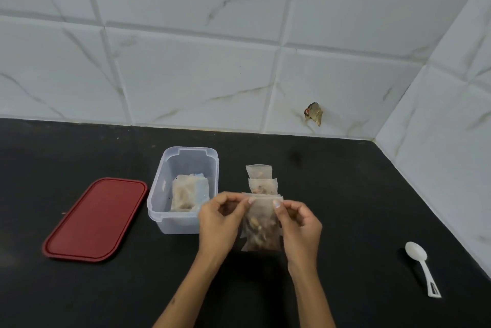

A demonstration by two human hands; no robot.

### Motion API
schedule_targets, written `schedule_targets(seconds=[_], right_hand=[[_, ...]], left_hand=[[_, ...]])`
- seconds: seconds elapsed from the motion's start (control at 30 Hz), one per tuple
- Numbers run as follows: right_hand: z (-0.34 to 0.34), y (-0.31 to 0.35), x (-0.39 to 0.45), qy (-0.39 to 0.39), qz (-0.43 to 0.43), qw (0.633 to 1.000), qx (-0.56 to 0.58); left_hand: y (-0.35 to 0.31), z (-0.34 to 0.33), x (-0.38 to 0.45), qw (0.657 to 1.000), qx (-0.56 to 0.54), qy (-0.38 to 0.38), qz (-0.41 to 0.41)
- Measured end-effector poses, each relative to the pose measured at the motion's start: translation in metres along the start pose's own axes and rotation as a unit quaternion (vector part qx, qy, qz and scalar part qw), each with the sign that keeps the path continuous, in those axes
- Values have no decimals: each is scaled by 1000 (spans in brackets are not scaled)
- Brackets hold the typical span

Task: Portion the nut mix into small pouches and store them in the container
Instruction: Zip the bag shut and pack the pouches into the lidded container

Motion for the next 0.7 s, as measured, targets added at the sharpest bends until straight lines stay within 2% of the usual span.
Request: schedule_targets(seconds=[0.1, 0.17, 0.27, 0.37, 0.5, 0.63, 0.7], right_hand=[[-34, 24, -7, -7, 53, 998, 20], [-62, 38, -11, -5, 110, 994, -11], [-105, 51, -7, 48, 165, 977, -129], [-141, 54, 1, 131, 126, 943, -279], [-175, 48, 8, 202, 48, 898, -387], [-204, 39, 8, 204, 52, 871, -444], [-215, 36, 6, 206, 60, 845, -490]], left_hand=[[-29, 25, 18, 997, -1, -45, -60], [-38, 42, 38, 994, 7, -88, -60], [-42, 67, 73, 987, 53, -147, -46], [-37, 83, 102, 975, 143, -169, -34], [-25, 90, 130, 973, 202, -113, 3], [-19, 91, 146, 961, 272, -39, 16], [-16, 89, 150, 957, 287, 5, 49]])
Point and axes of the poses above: each hand's wrist, its own x-axis towards the middle knuckle, its own z-axis out of the back of the hand, y = z × x, the point moved 1 cm from there along x, towards the middle knuckle, and after that the axes turned 6 degrees about -y, right-handed, at the moved point
